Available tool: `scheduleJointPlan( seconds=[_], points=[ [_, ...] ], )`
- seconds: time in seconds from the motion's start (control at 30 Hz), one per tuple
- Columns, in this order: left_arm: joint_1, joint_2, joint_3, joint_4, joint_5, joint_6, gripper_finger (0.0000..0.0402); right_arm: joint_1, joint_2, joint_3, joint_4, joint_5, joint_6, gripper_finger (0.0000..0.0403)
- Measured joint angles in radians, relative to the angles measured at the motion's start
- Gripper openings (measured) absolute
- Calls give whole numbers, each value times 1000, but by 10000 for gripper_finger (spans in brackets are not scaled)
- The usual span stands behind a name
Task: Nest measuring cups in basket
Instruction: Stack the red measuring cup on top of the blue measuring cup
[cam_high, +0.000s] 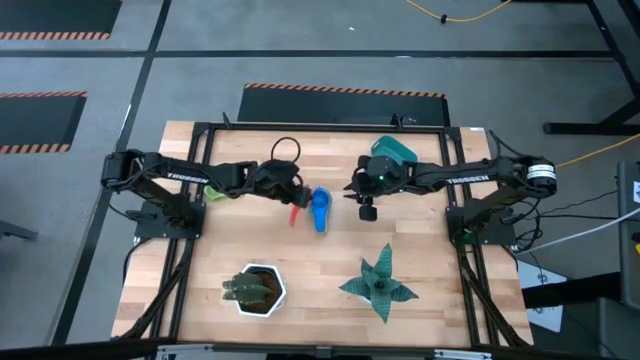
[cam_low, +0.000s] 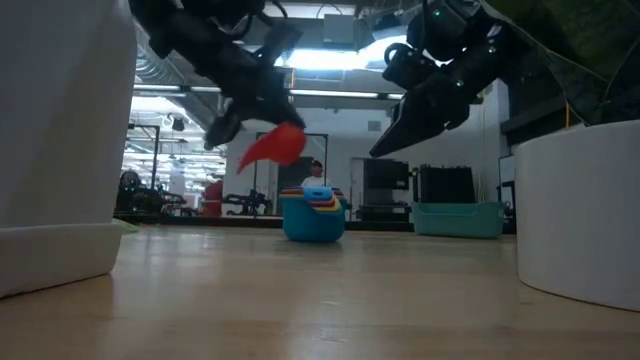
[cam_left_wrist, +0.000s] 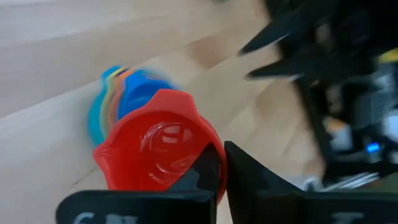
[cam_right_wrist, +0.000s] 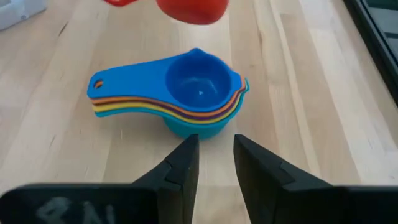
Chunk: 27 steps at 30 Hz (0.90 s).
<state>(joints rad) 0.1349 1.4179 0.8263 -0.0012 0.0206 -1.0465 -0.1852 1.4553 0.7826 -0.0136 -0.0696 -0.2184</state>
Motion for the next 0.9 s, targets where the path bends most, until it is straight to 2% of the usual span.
scheduleJointPlan(
  seconds=[0.13, 0.57, 0.9],
  points=[
    [0, 1, 0, 87, -13, -61, 9, 0, 16, 0, 15, -2, 0, 106],
    [-80, 2, -1, 109, -247, -197, 10, 0, 91, 0, 64, -3, 0, 106],
    [-133, 35, -1, 160, -334, -262, 10, 0, 101, 0, 91, -3, 0, 106]
  ],
)
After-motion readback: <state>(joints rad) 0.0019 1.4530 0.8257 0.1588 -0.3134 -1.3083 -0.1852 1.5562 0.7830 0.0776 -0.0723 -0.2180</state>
